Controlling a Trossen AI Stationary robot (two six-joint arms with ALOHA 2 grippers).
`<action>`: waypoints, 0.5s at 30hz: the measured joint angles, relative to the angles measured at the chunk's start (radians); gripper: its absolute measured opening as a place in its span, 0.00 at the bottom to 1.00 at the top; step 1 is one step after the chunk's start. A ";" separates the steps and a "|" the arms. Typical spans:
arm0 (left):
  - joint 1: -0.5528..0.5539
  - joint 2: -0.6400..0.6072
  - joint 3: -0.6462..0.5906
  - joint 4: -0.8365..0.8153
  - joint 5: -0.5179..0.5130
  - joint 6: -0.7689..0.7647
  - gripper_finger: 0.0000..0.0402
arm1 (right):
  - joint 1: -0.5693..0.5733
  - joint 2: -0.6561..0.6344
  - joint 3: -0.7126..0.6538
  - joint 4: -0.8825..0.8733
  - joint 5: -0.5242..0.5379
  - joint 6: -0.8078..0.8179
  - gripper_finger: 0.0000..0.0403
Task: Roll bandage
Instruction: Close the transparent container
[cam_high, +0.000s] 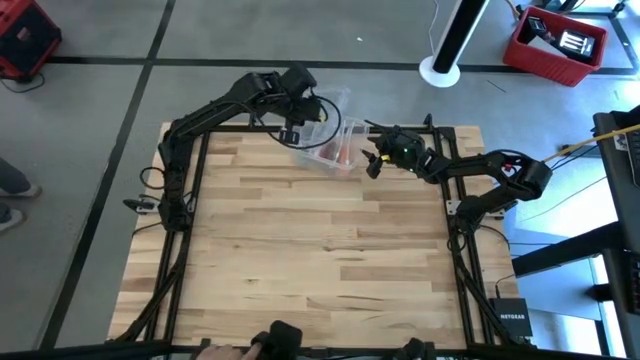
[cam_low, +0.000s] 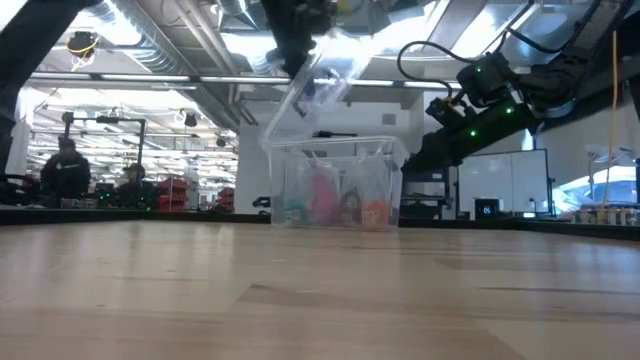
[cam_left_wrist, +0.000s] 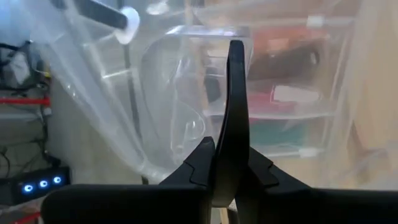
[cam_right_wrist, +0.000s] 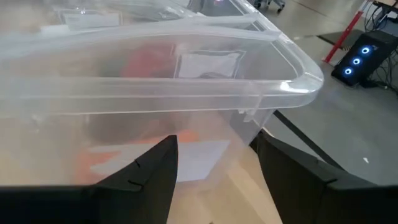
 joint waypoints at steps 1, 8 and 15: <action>0.001 0.011 -0.001 -0.001 0.000 0.003 0.07 | 0.000 0.000 0.000 0.000 0.000 0.000 0.55; -0.006 0.077 -0.002 0.002 0.020 0.011 0.06 | -0.001 0.000 0.000 0.000 -0.008 0.003 0.55; -0.033 0.121 -0.002 0.078 0.039 -0.013 0.08 | -0.001 0.000 0.000 0.002 -0.018 0.022 0.55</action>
